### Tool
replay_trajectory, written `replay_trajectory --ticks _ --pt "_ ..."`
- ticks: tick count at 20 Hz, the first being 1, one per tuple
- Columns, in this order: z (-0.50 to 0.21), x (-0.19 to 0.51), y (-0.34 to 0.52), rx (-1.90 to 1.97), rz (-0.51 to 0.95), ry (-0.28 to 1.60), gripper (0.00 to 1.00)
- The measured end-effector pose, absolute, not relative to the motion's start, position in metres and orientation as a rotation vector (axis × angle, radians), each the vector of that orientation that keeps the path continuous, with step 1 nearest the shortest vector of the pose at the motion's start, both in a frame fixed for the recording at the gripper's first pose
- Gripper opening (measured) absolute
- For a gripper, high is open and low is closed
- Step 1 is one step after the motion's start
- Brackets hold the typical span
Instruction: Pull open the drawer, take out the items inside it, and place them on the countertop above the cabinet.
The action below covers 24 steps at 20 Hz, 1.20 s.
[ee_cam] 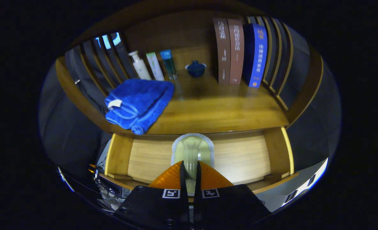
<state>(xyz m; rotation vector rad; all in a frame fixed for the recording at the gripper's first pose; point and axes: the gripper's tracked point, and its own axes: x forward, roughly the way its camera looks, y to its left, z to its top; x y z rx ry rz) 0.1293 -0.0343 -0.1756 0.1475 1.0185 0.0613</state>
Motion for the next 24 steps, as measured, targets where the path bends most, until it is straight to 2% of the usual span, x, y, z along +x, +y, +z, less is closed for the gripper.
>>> replay_trajectory --ticks 4,11,17,20,24 --pt "-0.154 0.172 -0.044 0.125 0.027 0.975 0.1" --pt "-0.203 0.26 -0.052 0.087 -0.022 1.042 0.1" --pt "-0.23 0.297 -0.053 0.112 -0.037 1.101 0.13" --pt "-0.233 0.301 -0.049 0.111 -0.034 1.109 0.24" --pt "-0.231 0.3 -0.045 0.084 -0.024 1.05 0.75"
